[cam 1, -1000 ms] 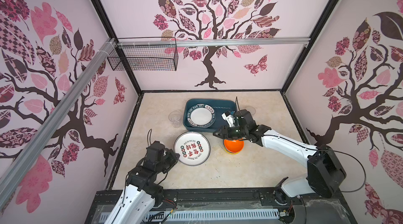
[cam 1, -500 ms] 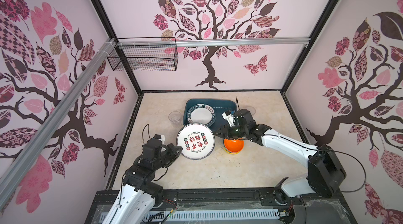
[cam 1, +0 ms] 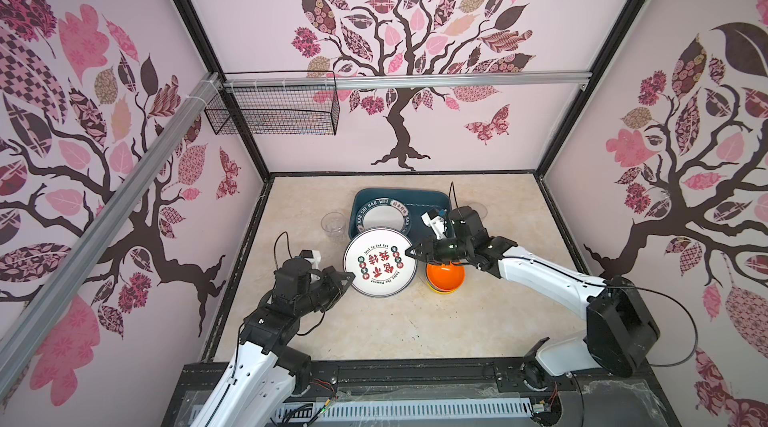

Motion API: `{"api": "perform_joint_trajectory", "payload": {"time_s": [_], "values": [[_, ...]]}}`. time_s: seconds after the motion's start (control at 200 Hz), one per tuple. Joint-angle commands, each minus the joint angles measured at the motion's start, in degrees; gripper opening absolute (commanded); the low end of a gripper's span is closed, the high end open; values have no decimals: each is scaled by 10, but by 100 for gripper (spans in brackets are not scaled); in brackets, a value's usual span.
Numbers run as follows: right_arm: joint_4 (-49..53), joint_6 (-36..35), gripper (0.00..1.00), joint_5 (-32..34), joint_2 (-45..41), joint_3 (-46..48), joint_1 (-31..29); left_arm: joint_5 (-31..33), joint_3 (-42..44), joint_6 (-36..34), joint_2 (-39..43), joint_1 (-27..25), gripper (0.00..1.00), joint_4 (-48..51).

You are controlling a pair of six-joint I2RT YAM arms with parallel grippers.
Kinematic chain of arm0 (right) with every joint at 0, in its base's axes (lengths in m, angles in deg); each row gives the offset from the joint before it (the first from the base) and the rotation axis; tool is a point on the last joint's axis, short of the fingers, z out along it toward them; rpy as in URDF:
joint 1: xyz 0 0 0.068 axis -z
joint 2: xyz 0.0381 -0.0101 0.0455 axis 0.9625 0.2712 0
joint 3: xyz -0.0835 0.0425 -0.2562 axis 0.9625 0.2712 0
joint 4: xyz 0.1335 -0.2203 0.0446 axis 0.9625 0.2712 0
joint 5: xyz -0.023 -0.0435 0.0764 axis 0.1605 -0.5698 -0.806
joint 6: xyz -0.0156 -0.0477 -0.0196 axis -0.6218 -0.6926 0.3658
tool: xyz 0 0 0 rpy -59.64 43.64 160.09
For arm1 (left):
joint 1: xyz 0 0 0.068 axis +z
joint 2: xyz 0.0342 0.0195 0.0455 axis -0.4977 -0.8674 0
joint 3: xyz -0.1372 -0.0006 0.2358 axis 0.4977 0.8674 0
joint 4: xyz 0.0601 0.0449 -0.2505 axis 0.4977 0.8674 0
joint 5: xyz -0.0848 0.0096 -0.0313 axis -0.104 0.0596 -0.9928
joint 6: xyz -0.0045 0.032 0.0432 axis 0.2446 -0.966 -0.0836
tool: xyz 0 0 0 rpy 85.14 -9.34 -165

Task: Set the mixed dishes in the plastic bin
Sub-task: 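Tilt the red-print plate up with the left gripper while the right holds, then carry the red-print plate into the teal bin with the right gripper while the left releases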

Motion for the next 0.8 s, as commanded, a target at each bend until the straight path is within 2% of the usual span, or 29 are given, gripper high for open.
{"api": "perform_joint_trajectory", "payload": {"time_s": [0.0, 0.18, 0.365, 0.515, 0.795], "values": [[-11, 3, 26, -11, -14, -22, -3, -14, -29, 4, 1, 2, 0, -50], [-11, 5, 13, 4, -13, -25, -2, -8, -29, 5, -7, 1, 0, -51], [-12, 14, 6, 22, -12, -27, 17, 11, -29, 9, -7, 2, 27, -42], [-18, 19, 3, 21, -5, -28, 49, 24, -29, 7, -3, 2, 40, -29], [9, -10, 3, 59, 29, -70, 98, 44, -28, 1, 6, 2, 50, 1]]}}
